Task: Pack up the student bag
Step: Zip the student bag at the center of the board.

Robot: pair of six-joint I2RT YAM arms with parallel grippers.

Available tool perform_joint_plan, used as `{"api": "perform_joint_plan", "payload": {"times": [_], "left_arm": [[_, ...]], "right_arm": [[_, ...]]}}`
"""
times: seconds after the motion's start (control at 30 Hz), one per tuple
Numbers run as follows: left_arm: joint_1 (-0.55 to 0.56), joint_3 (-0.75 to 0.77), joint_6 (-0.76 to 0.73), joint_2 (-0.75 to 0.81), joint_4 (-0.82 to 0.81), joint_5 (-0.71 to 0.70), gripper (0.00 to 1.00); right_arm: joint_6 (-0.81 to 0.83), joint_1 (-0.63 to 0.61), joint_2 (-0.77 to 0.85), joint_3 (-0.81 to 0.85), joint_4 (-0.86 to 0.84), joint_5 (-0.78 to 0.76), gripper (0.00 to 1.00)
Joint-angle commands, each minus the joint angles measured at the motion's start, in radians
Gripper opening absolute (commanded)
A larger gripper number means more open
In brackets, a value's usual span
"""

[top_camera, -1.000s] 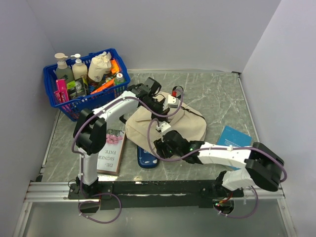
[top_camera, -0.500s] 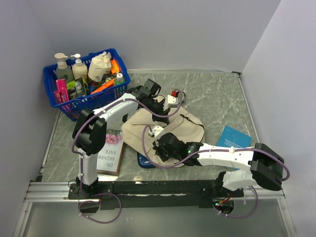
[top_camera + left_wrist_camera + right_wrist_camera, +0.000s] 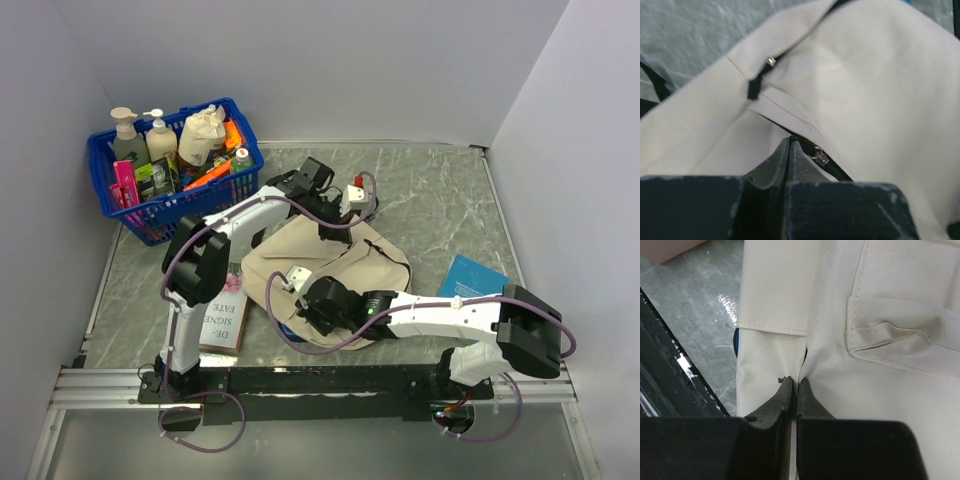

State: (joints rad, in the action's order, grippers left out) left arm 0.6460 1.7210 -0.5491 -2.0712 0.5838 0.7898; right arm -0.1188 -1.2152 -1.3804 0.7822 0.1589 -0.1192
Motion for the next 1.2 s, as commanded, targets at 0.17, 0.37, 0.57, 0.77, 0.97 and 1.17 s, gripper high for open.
{"api": "perform_joint_plan", "payload": {"times": [0.17,0.37,0.57,0.77,0.97,1.17], "left_arm": [[-0.002,0.130,0.241,-0.064,-0.376,-0.060,0.02],[0.004,0.114,0.422,-0.076,-0.457,-0.254,0.18],[0.000,0.250,0.319,-0.055,-0.162,-0.162,0.46],[-0.019,0.137,0.229,0.054,0.013,-0.167,0.49],[-0.016,-0.040,0.261,0.083,-0.047,-0.123,0.48],[0.014,-0.049,0.227,0.030,-0.044,-0.080,0.49]], "right_arm": [[0.025,-0.027,-0.011,0.032,-0.018,0.115,0.00],[0.018,-0.009,-0.016,0.017,-0.044,0.144,0.00],[-0.062,0.035,0.007,0.019,-0.068,0.092,0.10],[-0.163,0.146,0.144,-0.012,-0.088,0.027,0.85],[-0.245,0.337,0.478,-0.116,-0.092,-0.052,0.82],[-0.332,0.505,0.575,-0.098,0.037,-0.125,0.80]]}}
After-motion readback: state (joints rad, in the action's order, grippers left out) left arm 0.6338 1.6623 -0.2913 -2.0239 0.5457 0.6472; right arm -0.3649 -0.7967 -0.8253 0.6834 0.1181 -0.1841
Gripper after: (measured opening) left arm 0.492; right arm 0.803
